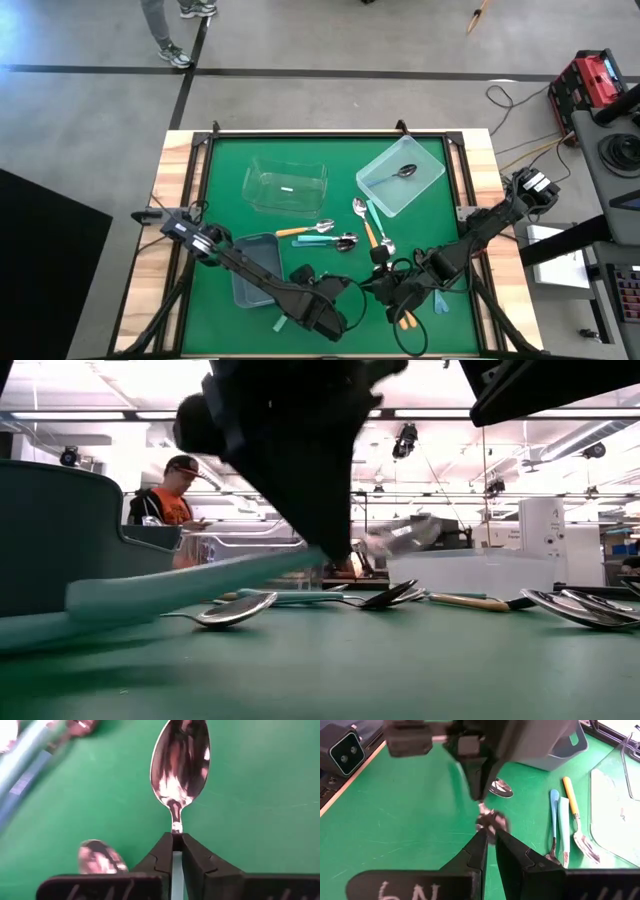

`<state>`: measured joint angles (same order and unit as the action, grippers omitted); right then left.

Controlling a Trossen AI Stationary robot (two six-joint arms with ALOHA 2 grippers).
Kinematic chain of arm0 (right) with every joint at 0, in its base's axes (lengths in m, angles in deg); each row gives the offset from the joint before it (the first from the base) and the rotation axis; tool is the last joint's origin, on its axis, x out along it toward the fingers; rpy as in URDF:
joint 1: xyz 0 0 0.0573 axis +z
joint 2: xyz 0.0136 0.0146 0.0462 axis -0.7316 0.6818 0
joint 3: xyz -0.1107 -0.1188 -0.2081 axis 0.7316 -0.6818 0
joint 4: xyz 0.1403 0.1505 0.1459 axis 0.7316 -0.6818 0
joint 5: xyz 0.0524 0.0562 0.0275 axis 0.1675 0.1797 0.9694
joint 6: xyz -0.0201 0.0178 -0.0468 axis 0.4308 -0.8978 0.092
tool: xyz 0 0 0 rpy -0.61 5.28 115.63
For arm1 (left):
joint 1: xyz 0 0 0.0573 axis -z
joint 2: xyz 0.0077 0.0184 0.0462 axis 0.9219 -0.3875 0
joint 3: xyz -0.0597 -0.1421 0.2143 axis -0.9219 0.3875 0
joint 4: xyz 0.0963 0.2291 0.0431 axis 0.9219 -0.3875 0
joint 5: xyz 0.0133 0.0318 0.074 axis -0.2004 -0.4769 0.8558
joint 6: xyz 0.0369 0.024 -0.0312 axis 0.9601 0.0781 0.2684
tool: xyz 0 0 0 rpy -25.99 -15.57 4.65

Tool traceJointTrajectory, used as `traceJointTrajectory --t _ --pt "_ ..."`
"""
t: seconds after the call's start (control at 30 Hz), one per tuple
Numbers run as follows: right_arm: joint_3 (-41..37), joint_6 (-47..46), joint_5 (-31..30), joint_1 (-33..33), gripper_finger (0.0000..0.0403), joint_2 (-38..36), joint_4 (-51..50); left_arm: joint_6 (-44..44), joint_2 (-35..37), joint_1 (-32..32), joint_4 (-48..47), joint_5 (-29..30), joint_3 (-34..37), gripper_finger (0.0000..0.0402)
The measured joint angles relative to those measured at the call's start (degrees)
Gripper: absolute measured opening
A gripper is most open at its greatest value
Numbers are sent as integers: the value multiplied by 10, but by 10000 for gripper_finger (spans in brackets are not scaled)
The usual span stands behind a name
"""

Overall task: Sort silverware by color (type)
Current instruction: Put the light blue spoon into the gray bin

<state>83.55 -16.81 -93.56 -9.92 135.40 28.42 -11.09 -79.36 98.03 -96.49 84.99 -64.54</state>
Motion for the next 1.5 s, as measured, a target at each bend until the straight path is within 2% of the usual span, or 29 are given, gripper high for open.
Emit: traceJointTrajectory --t 0.37,0.6,0.7,0.93,1.1,1.5 --pt "0 0 0 0 28 0 -11 85 1 3 -192 87 -133 3" --pt "0 0 0 0 28 0 -11 170 2 10 -241 89 -201 1" --pt "0 -2 0 0 28 0 -11 201 5 26 -215 91 -197 1" --pt "0 -16 0 1 28 -1 -13 196 -13 68 -118 91 -188 0" --pt "0 -30 0 4 28 -3 -11 173 -30 85 -95 130 -184 0" --pt "-1 -50 0 52 28 -2 -7 221 -28 87 115 133 -58 0"
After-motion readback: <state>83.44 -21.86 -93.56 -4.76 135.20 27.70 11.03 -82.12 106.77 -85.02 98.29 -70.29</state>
